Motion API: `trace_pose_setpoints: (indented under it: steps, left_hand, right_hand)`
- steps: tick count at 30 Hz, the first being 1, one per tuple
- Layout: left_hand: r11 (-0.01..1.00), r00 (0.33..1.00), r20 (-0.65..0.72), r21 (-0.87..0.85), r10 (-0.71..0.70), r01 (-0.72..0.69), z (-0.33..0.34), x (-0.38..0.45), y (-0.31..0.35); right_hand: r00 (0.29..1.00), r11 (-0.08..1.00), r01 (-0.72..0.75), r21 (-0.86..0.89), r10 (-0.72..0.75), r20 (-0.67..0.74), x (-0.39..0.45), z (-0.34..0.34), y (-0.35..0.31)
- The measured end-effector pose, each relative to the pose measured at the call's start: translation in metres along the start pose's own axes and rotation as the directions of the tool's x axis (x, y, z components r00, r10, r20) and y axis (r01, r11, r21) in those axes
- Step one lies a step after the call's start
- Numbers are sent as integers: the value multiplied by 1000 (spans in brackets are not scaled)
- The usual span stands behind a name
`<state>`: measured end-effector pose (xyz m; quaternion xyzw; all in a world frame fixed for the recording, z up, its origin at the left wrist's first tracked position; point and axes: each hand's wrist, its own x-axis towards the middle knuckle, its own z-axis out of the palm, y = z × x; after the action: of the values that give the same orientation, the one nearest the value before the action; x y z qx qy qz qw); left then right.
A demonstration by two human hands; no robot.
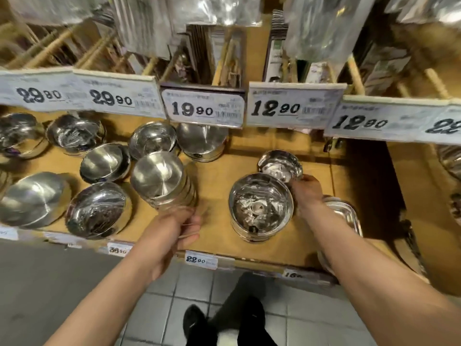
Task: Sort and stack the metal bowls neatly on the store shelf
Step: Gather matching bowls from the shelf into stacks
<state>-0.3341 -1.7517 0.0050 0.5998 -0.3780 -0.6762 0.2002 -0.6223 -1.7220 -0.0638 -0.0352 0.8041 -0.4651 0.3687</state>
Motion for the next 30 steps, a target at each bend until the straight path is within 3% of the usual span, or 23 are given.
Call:
trace_pose_setpoints:
  steps: [4, 7, 15, 20, 24, 27, 30]
  left_hand:
    - [1000, 1000, 1, -18, -21, 21, -5, 2, 3]
    - [1000, 999, 32, -8, -15, 15, -2, 4, 12]
    - [997, 965, 260, 64, 31, -49, 7, 6, 36]
    - [986, 948, 308, 118, 76, -117, -2, 7, 48]
    - [984, 930, 357, 122, 81, -132, 1, 1, 60]
    - [970, 901, 411, 124, 142, -209, 9, -3, 75]
    - [927, 860, 483, 221, 165, -302, 17, -7, 95]
  right_hand:
    - [996, 990, -41, 134, 51, -75, -6, -3, -3]
    - [998, 963, -53, 263, 63, -28, -19, -14, -8]
    - [996, 925, -29, 380, 58, -65, -69, -64, -17]
    - [991, 900, 50, 433, 8, -130, -106, -90, -16]
    - [988, 920, 122, 374, -77, -133, -141, -95, -25]
    - [979, 952, 196, 234, -203, 6, -160, -94, -35]
    - [963, 971, 230, 67, -237, 128, -169, -91, -47]
